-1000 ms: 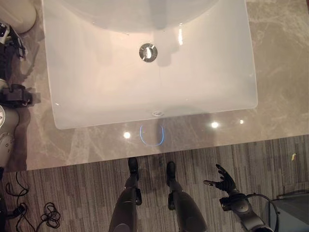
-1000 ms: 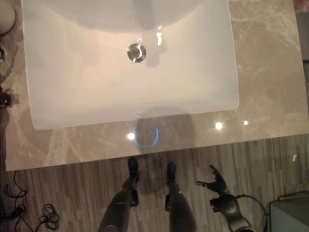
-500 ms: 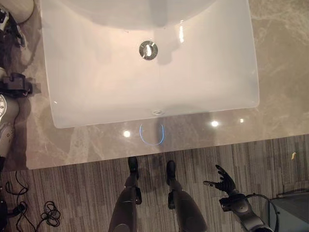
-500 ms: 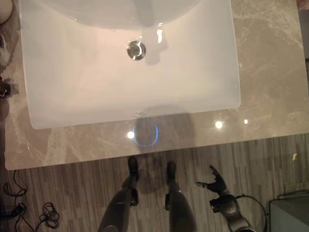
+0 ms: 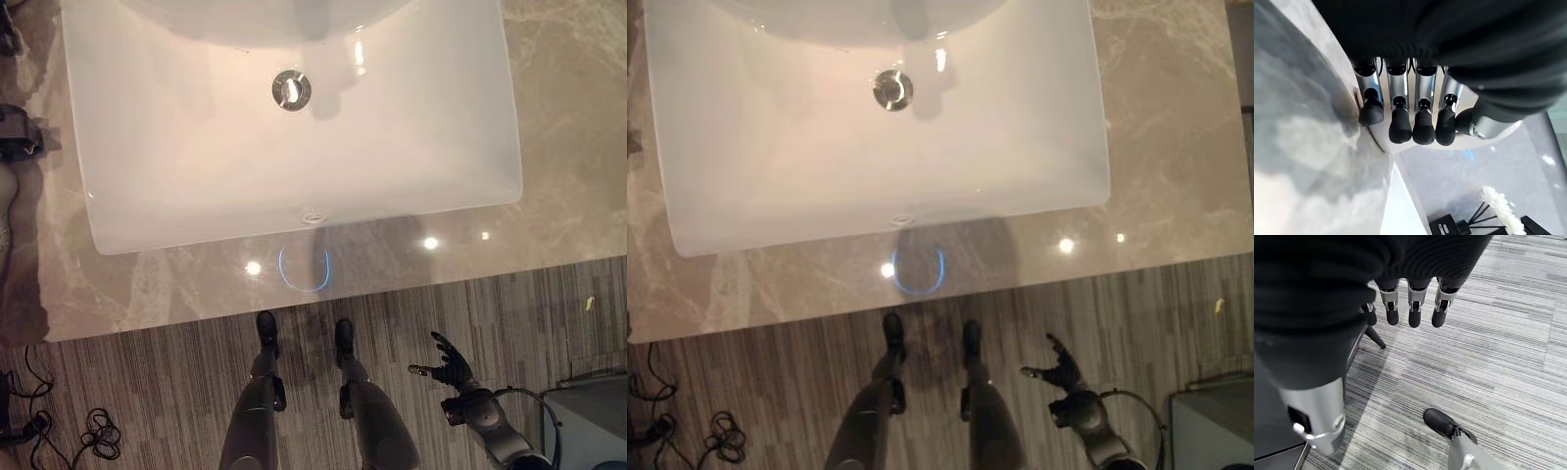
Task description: Put brush and paste in cup on sink, flatten towel.
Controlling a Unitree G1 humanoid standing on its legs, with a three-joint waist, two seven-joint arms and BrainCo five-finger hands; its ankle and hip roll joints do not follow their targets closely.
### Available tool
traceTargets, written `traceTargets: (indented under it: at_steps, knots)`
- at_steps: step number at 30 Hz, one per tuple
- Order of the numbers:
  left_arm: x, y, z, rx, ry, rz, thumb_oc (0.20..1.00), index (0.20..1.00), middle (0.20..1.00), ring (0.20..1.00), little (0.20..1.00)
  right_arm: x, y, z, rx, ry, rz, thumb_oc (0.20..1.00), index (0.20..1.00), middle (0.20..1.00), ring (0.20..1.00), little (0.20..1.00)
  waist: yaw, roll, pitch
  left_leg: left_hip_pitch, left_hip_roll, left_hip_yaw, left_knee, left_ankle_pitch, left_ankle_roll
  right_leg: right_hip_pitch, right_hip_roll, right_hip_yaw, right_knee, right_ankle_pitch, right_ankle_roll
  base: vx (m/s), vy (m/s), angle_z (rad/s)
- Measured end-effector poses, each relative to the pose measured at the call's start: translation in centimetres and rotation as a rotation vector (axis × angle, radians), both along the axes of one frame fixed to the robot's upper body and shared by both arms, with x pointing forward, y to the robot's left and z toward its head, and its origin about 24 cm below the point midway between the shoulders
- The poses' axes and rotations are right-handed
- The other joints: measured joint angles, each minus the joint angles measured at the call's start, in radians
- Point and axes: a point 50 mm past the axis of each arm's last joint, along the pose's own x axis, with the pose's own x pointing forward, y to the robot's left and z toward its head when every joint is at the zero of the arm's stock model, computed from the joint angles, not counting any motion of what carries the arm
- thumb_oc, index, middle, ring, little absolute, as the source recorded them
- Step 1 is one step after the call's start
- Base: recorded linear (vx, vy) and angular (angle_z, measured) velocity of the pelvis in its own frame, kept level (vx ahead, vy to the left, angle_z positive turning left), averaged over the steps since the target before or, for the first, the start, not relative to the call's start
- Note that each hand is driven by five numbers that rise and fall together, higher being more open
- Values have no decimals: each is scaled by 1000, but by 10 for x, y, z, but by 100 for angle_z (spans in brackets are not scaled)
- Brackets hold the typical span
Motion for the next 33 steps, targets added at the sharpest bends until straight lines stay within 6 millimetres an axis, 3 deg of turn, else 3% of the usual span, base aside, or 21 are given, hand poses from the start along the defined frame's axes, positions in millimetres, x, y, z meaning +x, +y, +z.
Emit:
traceTargets:
  at_steps: [24, 30, 31, 33]
  knots:
    - [14, -1, 28, -32, -24, 58, 200, 200, 200, 200, 200, 0, 8, -2, 3, 8, 42, 1000, 1000, 1000, 1000, 1000, -24, 2, -40, -63, 1, 7, 1, 21, 6, -67, 1, 10, 0, 26, 2, -1, 1, -1]
    - [8, -21, 7, 9, -32, -24, 200, 200, 200, 200, 200, -1, 5, -4, -7, 26, 32, 1000, 1000, 1000, 1000, 1000, -22, 3, -40, -41, 1, 10, 2, 21, 6, -45, 0, 12, 2, 27, 2, 0, 0, 0]
    - [7, -23, -1, 18, -17, -33, 200, 200, 200, 200, 200, -1, 5, -4, -9, 28, 30, 1000, 1000, 1000, 1000, 1000, -21, 3, -40, -31, 0, 9, 1, 21, 6, -36, 0, 10, 1, 27, 2, 26, -27, -3]
    - [-6, -31, -46, 33, 61, -87, 200, 200, 200, 200, 200, 0, 3, -6, -17, 41, 24, 1000, 1000, 1000, 1000, 1000, -14, 3, -39, 29, 1, 14, -7, 19, 4, 14, 1, 7, 4, 24, 3, 24, -9, -14]
